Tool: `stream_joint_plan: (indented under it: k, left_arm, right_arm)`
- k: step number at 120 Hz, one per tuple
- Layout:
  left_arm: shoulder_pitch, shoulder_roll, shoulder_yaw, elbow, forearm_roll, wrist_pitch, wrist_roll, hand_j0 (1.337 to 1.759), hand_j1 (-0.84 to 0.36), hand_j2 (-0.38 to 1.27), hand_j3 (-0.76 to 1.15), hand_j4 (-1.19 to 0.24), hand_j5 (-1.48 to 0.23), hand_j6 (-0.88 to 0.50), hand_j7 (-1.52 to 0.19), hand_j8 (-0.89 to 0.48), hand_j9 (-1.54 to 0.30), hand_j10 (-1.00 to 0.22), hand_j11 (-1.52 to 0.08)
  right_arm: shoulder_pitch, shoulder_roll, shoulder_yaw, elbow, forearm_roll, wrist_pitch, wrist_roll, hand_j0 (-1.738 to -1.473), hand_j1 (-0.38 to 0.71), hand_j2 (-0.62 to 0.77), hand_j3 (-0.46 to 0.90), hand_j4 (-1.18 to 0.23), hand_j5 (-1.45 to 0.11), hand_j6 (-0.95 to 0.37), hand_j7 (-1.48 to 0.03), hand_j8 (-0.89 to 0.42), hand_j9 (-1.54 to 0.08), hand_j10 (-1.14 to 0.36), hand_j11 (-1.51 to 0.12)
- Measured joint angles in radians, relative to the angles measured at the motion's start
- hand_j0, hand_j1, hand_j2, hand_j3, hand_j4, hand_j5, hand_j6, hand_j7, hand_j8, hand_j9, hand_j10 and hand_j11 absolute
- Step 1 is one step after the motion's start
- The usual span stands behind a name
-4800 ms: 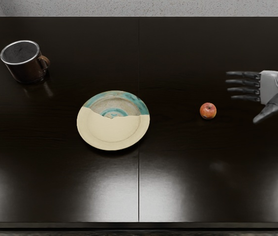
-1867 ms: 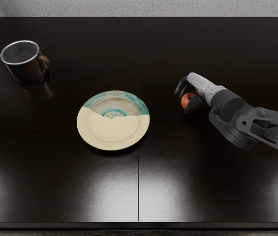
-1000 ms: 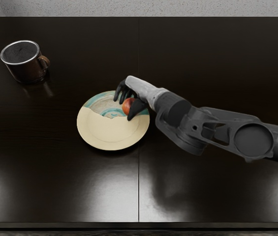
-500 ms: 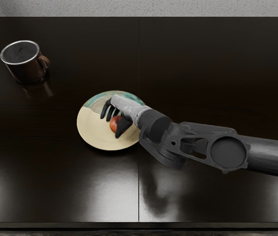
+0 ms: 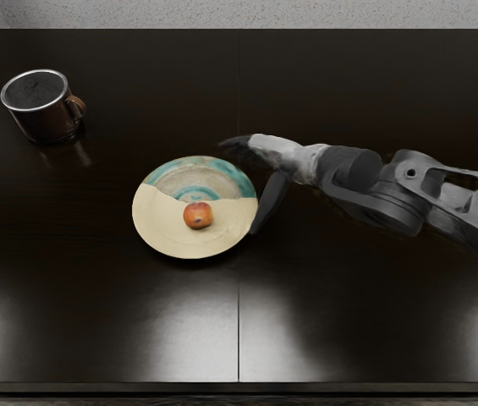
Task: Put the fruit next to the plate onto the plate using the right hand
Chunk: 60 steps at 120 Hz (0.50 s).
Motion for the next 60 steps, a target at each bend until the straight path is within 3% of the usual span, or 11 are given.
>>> stream_joint_plan:
  k: [14, 24, 38, 60]
  left_arm:
    - [0.000, 0.000, -0.001, 0.000, 0.000, 0.000, 0.000, 1.658, 0.07, 0.05, 0.00, -0.23, -0.30, -0.23, -0.30, -0.23, -0.30, -0.23, -0.30]
    - [-0.001, 0.000, -0.001, 0.000, 0.000, -0.001, 0.000, 1.658, 0.07, 0.05, 0.00, -0.23, -0.30, -0.23, -0.30, -0.23, -0.30, -0.23, -0.30]
    - [0.016, 0.000, 0.001, 0.000, 0.000, -0.001, 0.000, 1.658, 0.07, 0.05, 0.00, -0.23, -0.30, -0.23, -0.30, -0.23, -0.30, -0.23, -0.30]
    - [0.035, 0.000, 0.001, 0.002, -0.001, 0.000, 0.000, 1.658, 0.07, 0.05, 0.00, -0.23, -0.30, -0.23, -0.30, -0.23, -0.30, -0.23, -0.30]
  right_arm:
    - [-0.019, -0.227, 0.048, -0.034, 0.224, 0.322, 0.176, -1.658, -0.27, 0.01, 0.00, -0.07, -0.09, -0.07, -0.09, -0.06, -0.09, -0.07, -0.09]
    - [-0.025, -0.362, 0.061, -0.065, 0.334, 0.494, 0.254, -1.658, -0.28, 0.00, 0.00, -0.06, -0.08, -0.06, -0.08, -0.06, -0.08, -0.06, -0.08]
    - [-0.034, -0.468, 0.067, -0.131, 0.400, 0.592, 0.297, -1.658, -0.29, 0.00, 0.00, -0.05, -0.06, -0.05, -0.06, -0.05, -0.06, -0.05, -0.06]
    - [-0.051, -0.526, 0.068, -0.179, 0.426, 0.631, 0.315, -1.658, -0.30, 0.00, 0.00, -0.04, -0.05, -0.04, -0.05, -0.04, -0.05, -0.04, -0.05]
